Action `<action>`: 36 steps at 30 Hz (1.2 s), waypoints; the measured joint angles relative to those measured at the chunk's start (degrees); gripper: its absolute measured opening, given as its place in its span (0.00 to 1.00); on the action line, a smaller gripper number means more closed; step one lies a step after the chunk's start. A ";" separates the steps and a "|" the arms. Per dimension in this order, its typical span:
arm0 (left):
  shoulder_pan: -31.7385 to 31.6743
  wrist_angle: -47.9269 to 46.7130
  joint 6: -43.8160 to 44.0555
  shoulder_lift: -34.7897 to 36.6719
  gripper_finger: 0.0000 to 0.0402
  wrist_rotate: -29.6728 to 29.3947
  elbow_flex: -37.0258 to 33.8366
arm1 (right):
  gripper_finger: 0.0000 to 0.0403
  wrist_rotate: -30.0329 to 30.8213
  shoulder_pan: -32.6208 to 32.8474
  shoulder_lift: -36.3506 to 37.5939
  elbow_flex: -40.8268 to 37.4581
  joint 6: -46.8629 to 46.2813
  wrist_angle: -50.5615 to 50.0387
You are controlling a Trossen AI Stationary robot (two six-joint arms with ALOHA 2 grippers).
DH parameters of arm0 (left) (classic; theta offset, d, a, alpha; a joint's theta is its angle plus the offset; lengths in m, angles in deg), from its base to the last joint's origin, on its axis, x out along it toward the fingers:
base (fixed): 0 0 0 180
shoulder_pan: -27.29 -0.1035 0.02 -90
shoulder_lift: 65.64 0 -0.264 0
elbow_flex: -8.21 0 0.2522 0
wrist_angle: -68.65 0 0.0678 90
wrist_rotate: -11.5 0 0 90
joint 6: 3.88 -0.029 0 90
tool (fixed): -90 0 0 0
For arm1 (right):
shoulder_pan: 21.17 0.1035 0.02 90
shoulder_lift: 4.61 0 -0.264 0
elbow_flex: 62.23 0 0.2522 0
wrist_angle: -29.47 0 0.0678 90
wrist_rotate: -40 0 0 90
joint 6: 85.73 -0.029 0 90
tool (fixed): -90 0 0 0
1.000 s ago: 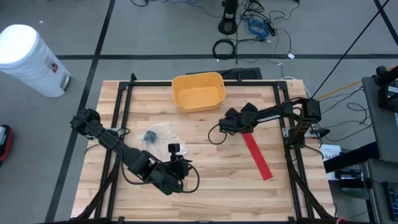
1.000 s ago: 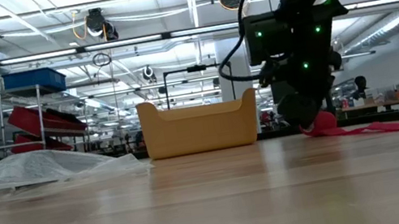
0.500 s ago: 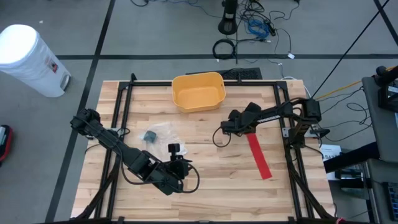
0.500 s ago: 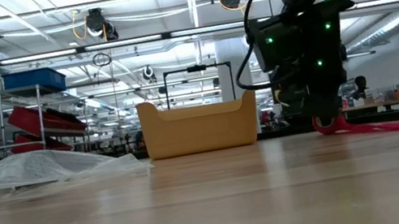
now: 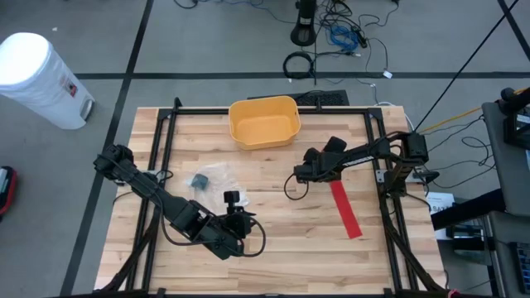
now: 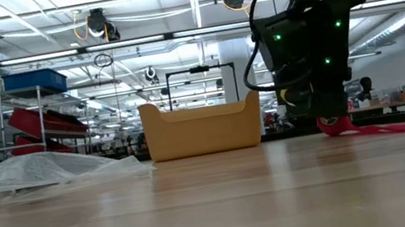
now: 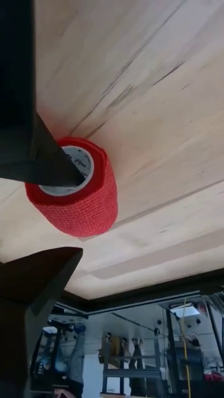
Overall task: Roll bandage
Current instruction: Roll the red bandage
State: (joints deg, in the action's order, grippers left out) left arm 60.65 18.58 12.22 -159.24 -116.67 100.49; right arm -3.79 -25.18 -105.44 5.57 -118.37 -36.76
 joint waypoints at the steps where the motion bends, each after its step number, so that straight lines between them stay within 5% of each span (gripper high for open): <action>1: 0.00 -0.02 0.00 0.00 0.28 0.00 0.00 | 0.37 -0.02 0.00 0.00 0.00 -0.53 -0.06; 20: 0.00 0.02 0.07 0.00 0.28 0.00 0.00 | 0.35 -2.84 -0.57 0.00 0.00 -1.73 -1.45; 36: -0.02 0.04 0.07 0.00 0.28 0.01 0.00 | 0.04 -2.08 -0.48 0.00 0.00 -1.77 -2.88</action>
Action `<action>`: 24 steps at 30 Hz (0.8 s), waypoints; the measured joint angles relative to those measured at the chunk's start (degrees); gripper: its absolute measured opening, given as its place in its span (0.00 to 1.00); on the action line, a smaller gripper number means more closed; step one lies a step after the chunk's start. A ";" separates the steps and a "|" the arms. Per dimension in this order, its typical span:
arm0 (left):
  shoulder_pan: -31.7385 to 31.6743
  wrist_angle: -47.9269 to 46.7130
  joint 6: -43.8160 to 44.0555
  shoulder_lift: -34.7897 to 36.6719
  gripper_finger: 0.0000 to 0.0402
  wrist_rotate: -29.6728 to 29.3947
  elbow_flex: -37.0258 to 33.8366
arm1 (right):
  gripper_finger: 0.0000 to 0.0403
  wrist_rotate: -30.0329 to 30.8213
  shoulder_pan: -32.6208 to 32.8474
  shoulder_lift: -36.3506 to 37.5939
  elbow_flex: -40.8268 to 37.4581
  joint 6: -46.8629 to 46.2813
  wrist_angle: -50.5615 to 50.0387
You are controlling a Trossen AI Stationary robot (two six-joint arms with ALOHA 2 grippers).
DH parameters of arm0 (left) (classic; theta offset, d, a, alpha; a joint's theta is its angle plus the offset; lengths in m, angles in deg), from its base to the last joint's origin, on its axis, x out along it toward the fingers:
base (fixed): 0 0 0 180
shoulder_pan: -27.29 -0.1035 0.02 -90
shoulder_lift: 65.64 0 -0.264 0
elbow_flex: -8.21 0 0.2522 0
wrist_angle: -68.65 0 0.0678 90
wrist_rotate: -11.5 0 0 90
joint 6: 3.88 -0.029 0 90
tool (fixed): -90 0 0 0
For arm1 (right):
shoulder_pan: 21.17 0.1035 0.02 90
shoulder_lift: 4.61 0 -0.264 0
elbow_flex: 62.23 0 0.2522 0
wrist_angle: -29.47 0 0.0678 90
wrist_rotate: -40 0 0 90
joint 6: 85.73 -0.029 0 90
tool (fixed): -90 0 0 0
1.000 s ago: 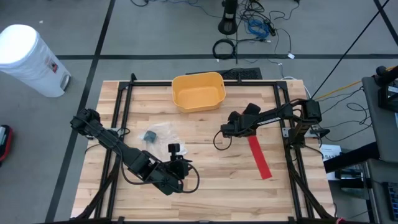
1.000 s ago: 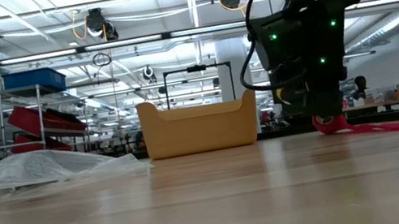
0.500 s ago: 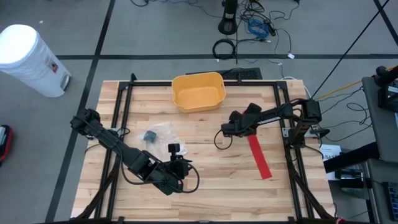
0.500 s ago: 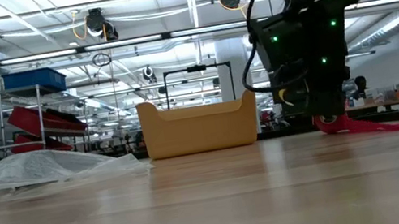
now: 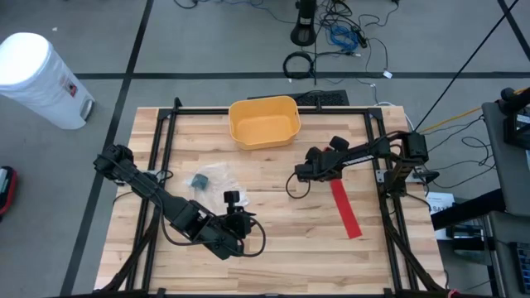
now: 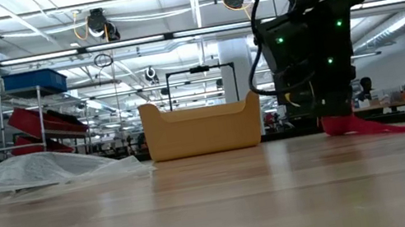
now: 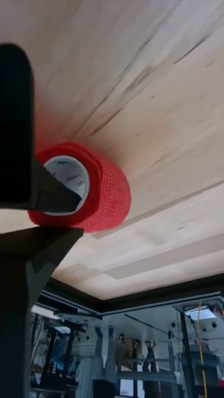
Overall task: Roll bandage
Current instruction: Roll the red bandage
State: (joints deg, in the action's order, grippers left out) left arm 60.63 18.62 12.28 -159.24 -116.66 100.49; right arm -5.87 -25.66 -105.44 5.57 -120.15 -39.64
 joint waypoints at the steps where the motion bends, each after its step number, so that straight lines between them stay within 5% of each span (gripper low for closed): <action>1: 0.00 0.00 -0.02 0.00 0.28 -0.01 0.00 | 0.03 0.02 0.08 0.00 0.00 0.08 -0.01; 11: 0.00 -0.04 -0.02 0.00 0.28 -0.01 0.00 | 0.04 -1.37 1.23 0.94 -0.02 1.01 -0.08; 24: 3.22 -2.09 -0.24 0.04 0.28 -1.02 7.78 | 0.04 -8.69 11.10 12.67 8.56 4.61 4.08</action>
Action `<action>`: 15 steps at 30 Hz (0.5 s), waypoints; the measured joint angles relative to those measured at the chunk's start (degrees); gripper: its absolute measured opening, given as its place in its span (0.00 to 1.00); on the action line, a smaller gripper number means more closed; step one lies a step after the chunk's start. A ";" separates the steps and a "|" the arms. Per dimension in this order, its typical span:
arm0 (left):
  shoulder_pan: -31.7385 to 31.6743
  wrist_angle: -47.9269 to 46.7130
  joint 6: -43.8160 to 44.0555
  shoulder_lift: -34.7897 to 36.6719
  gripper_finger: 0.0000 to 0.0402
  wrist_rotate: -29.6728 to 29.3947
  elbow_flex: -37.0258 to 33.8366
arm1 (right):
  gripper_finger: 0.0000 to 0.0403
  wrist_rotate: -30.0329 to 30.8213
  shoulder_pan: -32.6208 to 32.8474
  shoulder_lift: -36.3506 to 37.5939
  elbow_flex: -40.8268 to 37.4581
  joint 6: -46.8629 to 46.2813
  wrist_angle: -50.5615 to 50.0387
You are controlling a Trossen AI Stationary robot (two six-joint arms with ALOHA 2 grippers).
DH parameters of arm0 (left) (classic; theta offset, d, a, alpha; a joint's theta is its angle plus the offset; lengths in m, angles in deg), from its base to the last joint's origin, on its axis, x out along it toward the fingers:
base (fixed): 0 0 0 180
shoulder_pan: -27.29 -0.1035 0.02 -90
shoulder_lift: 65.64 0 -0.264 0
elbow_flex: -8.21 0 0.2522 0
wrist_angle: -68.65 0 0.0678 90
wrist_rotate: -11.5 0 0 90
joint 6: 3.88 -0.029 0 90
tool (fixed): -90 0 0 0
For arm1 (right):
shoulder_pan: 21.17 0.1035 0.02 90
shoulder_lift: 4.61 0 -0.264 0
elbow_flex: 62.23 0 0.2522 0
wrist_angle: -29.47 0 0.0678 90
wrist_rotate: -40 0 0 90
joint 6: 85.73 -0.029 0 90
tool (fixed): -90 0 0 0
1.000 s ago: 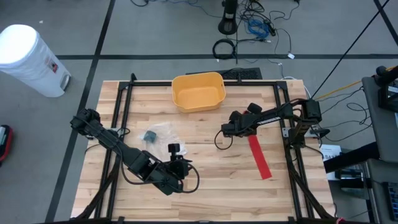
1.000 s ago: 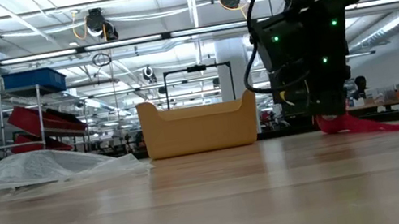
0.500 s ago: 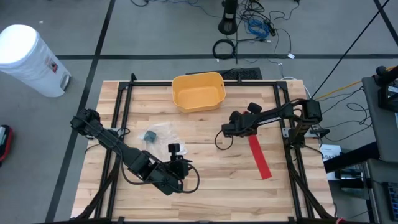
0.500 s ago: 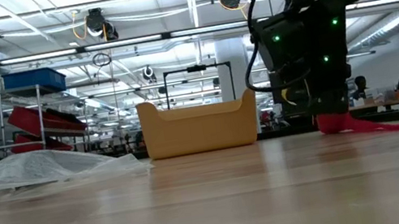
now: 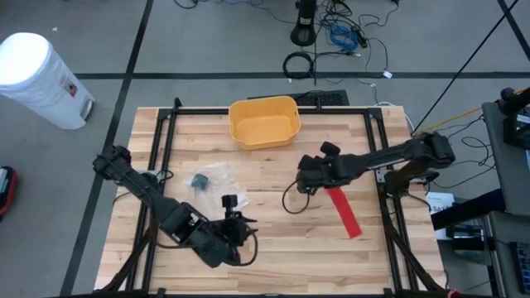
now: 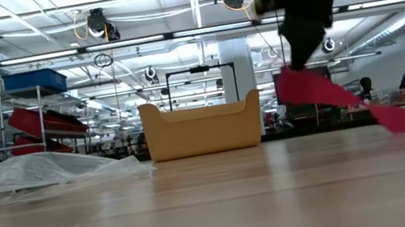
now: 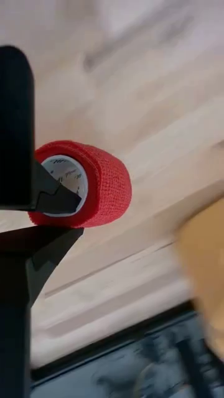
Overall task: Roll bandage
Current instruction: Roll the red bandage
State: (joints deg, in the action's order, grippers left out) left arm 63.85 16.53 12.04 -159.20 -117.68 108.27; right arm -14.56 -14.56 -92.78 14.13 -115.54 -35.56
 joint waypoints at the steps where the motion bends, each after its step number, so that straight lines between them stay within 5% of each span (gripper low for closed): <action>1: 0.66 -0.12 -0.23 0.00 0.28 -0.97 0.30 | 0.04 -0.03 1.21 1.02 0.63 0.68 1.00; 8: 8.17 -4.46 -0.82 0.04 0.28 -12.66 6.79 | 0.04 0.04 9.89 7.65 4.58 9.18 11.45; 15: 15.11 1.19 -10.11 -0.11 0.28 -25.79 8.09 | 0.04 -0.11 17.90 13.15 5.48 20.55 26.43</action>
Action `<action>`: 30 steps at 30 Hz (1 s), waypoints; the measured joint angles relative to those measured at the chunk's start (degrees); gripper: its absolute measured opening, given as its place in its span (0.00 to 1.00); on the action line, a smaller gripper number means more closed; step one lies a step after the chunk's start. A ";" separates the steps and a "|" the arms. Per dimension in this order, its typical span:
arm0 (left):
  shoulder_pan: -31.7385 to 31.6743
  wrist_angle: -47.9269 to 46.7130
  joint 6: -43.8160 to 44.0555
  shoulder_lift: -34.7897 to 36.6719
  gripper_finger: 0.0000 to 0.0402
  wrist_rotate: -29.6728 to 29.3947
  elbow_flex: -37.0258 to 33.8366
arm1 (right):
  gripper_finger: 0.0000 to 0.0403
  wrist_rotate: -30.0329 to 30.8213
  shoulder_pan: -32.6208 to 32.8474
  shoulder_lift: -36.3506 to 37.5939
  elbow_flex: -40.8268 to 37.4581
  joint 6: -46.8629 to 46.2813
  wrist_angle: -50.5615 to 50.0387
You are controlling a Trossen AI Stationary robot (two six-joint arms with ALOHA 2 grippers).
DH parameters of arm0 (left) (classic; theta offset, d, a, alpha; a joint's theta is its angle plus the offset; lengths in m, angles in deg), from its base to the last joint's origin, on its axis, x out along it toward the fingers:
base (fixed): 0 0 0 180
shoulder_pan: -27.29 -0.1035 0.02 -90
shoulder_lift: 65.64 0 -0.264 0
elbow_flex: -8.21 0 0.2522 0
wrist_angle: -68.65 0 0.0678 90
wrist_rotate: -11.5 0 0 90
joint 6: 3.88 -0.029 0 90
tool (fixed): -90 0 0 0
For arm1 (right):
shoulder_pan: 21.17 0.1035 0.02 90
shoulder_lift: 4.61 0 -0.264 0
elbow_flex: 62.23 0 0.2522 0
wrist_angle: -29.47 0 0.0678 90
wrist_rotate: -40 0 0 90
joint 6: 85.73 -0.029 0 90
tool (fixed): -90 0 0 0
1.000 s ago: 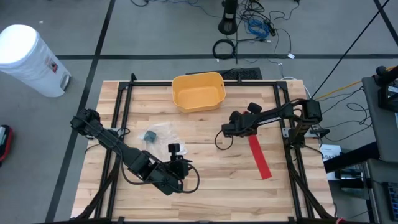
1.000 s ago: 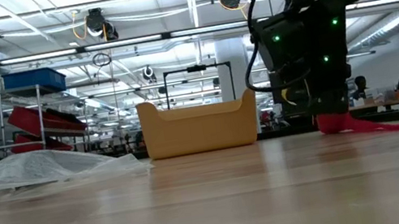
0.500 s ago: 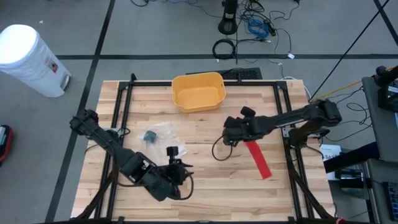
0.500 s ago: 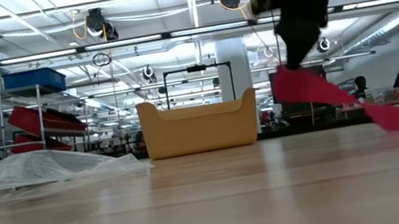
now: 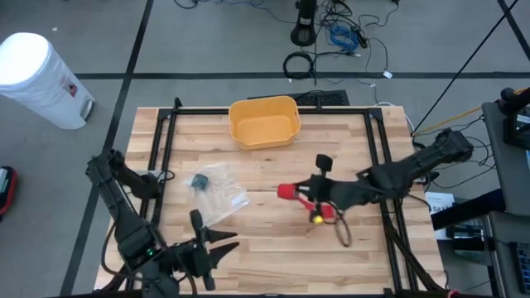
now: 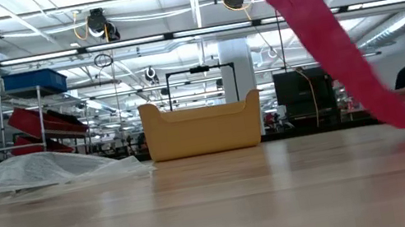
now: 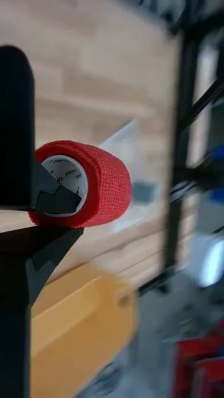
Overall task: Roll bandage
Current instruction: Roll the red bandage
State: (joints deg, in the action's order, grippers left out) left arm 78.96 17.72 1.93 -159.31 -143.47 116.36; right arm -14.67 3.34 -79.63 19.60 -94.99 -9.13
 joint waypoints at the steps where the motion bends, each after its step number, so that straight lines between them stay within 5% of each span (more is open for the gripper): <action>1: 0.30 0.31 -0.49 -0.26 0.28 -0.50 0.00 | 0.04 -0.41 1.05 0.64 0.00 1.50 2.02; 9: -2.02 10.15 0.65 -4.24 0.28 -1.84 0.00 | 0.04 -5.46 7.38 5.57 0.00 13.97 19.37; 16: -7.59 32.22 -5.18 -10.94 0.28 21.83 0.00 | 0.04 -6.37 12.64 7.39 0.00 17.75 21.43; 19: -9.58 41.14 -10.58 -15.69 0.28 27.01 0.00 | 0.04 -7.31 14.64 7.87 0.00 18.51 22.81; 26: -12.85 50.44 -17.92 -20.29 0.28 18.23 -0.11 | 0.04 -7.37 20.36 9.00 0.00 20.24 22.72; 30: -12.91 51.39 -16.63 -20.36 0.28 23.10 -0.11 | 0.04 -7.19 23.44 7.56 -0.11 20.64 21.57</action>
State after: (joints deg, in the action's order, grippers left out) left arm 66.05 69.11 -14.70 -179.66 -120.37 116.25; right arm -21.86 26.78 -72.07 19.49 -74.35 12.45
